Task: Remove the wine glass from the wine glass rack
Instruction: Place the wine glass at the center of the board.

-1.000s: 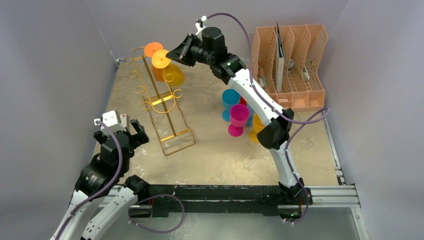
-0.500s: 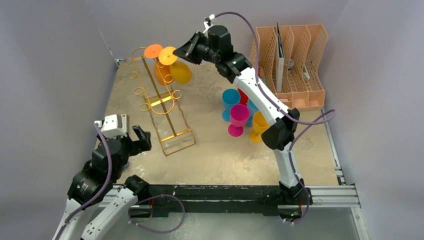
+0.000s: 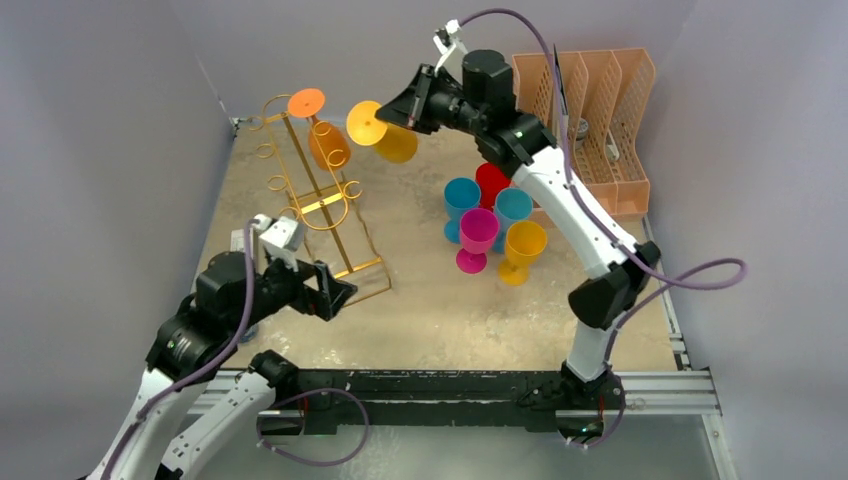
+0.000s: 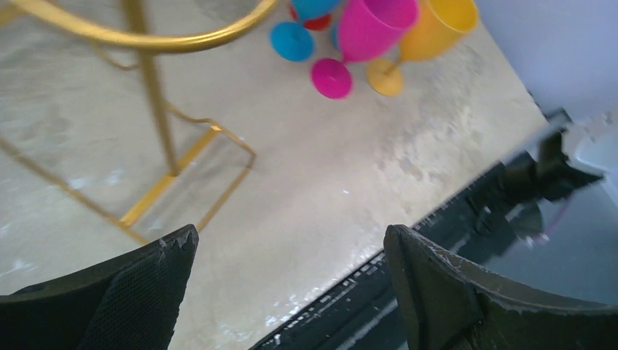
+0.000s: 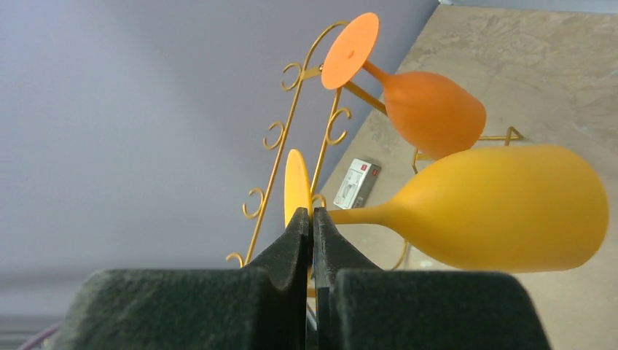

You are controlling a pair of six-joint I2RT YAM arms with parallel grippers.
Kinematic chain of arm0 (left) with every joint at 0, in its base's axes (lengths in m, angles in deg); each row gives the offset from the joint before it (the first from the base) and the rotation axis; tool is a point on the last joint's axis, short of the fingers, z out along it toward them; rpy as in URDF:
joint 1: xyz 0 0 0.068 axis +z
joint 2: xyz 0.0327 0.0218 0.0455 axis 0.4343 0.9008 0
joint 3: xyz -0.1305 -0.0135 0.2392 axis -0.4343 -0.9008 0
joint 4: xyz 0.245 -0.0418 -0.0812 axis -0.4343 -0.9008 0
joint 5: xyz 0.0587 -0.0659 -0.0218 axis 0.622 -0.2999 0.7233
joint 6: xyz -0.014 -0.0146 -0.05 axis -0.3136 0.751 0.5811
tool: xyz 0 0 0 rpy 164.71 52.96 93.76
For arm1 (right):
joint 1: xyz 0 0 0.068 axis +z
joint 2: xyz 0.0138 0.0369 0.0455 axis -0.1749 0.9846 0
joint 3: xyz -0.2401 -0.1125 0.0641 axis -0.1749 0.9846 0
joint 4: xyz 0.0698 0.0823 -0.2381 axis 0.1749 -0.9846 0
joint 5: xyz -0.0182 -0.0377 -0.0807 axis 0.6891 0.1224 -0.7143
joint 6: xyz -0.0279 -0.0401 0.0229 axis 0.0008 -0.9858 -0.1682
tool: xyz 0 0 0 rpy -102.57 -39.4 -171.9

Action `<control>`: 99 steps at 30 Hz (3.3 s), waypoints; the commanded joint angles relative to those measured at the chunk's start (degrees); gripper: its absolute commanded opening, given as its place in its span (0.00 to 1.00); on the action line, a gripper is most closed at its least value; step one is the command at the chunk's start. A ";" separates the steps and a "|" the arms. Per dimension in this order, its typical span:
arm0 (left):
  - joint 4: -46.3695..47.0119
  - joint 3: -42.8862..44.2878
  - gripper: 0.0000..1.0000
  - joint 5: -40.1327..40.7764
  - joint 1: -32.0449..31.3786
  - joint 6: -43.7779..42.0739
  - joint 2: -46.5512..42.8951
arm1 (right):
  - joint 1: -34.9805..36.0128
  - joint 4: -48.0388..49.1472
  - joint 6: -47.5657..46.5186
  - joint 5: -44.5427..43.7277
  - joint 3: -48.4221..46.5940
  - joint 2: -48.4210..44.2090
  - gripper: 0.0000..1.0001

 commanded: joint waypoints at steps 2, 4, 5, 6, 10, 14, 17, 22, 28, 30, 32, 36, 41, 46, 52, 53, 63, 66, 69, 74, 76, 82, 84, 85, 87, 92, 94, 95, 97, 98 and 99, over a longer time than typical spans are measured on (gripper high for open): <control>6.59 -0.35 0.95 -21.73 0.16 -2.50 7.21 | 0.03 3.61 -10.11 0.81 13.39 -13.64 0.00; 7.14 -0.76 0.92 -24.55 0.20 -1.71 9.39 | 0.20 4.92 -13.30 -0.75 20.36 -19.55 0.00; 7.74 -1.21 0.91 -25.50 0.12 -1.10 10.04 | 0.22 4.35 -15.30 -0.98 22.43 -22.16 0.00; 8.50 -1.94 0.90 -26.39 0.13 -0.21 10.29 | 0.21 2.93 -17.60 -0.86 24.03 -24.42 0.00; 12.99 -4.82 0.88 -28.04 0.18 3.87 8.18 | 0.21 0.43 -21.78 1.80 31.60 -32.96 0.00; 14.86 -6.72 0.86 -26.14 0.15 8.69 7.77 | 0.57 2.75 -20.71 10.56 39.95 -38.92 0.00; 15.75 -6.87 0.81 -29.24 0.19 10.92 9.07 | 2.04 0.38 -21.34 13.64 43.54 -42.21 0.00; 20.98 -9.02 0.80 -30.93 0.13 14.55 5.46 | 6.81 -2.58 -23.42 15.44 50.34 -46.26 0.00; 26.13 -11.80 0.79 -32.34 0.20 18.04 3.04 | 9.77 -3.81 -22.61 14.67 57.00 -49.41 0.00; 27.87 -12.74 0.79 -32.30 0.13 19.28 1.12 | 9.91 -3.73 -22.77 14.72 58.64 -50.68 0.00; 30.47 -13.90 0.80 -33.67 0.14 21.01 0.22 | 9.90 -3.02 -22.81 15.67 59.91 -51.08 0.00; 33.85 -15.13 0.79 -36.88 0.09 23.48 1.85 | 10.13 -0.05 -20.80 19.68 60.64 -49.22 0.00; 36.41 -16.76 0.77 -36.59 0.09 24.60 2.19 | 10.88 5.39 -17.99 19.97 62.81 -47.93 0.00; 40.73 -18.45 0.67 -36.26 -2.08 26.36 4.02 | 11.42 7.12 -17.23 19.71 62.38 -45.80 0.00; 43.94 -19.69 0.56 -33.97 -7.56 26.05 7.06 | 11.69 13.84 -13.58 18.41 64.25 -44.37 0.00; 42.54 -19.60 0.54 -31.34 -9.26 25.31 6.70 | 11.68 14.16 -13.25 18.21 64.22 -44.00 0.00; 46.58 -21.85 0.26 -26.76 -12.58 26.65 5.10 | 12.24 16.35 -11.53 18.80 65.05 -43.55 0.00; 47.52 -22.59 0.20 -26.67 -13.41 27.38 5.88 | 12.37 16.32 -11.68 18.98 65.50 -43.92 0.00; 49.58 -22.72 0.20 -26.49 -14.66 27.39 7.07 | 12.51 17.03 -11.69 19.60 66.09 -44.24 0.00; 52.53 -23.63 0.13 -23.52 -16.93 27.52 7.25 | 12.61 16.38 -12.20 20.45 66.70 -44.87 0.00; 53.45 -24.18 0.13 -22.77 -17.54 27.76 7.34 | 12.61 15.75 -12.69 20.38 66.96 -45.34 0.00; 54.87 -25.72 0.03 -20.88 -18.43 28.48 6.31 | 12.60 14.66 -13.40 20.34 67.58 -45.85 0.00; 54.27 -25.86 0.00 -20.19 -18.45 28.37 5.43 | 12.66 14.81 -13.40 20.39 67.84 -45.95 0.00; 53.60 -25.89 0.00 -19.91 -18.43 28.19 5.00 | 12.64 14.87 -13.40 20.31 67.94 -46.04 0.00; 52.15 -25.73 0.00 -19.46 -18.43 27.55 4.01 | 12.64 14.89 -13.60 20.42 67.97 -46.37 0.02; 48.63 -23.76 0.00 -21.19 -18.43 24.95 5.38 | 12.67 15.23 -14.07 20.74 67.51 -47.03 0.23; 44.83 -22.11 0.00 -22.82 -18.43 23.13 6.90 | 12.67 14.24 -14.71 20.34 66.99 -47.35 0.33; 43.08 -21.25 0.00 -23.12 -18.50 22.26 7.48 | 12.64 13.73 -15.18 20.19 66.68 -47.47 0.39; 41.00 -20.12 0.00 -23.23 -18.43 20.59 8.01 | 12.64 11.20 -16.95 18.59 65.63 -48.09 0.51; 40.43 -19.90 0.00 -23.39 -18.49 19.53 8.04 | 12.61 9.46 -18.08 17.15 64.93 -48.56 0.53; 39.57 -19.65 0.00 -23.42 -18.49 18.73 7.91 | 12.68 8.23 -19.07 15.73 64.36 -49.08 0.55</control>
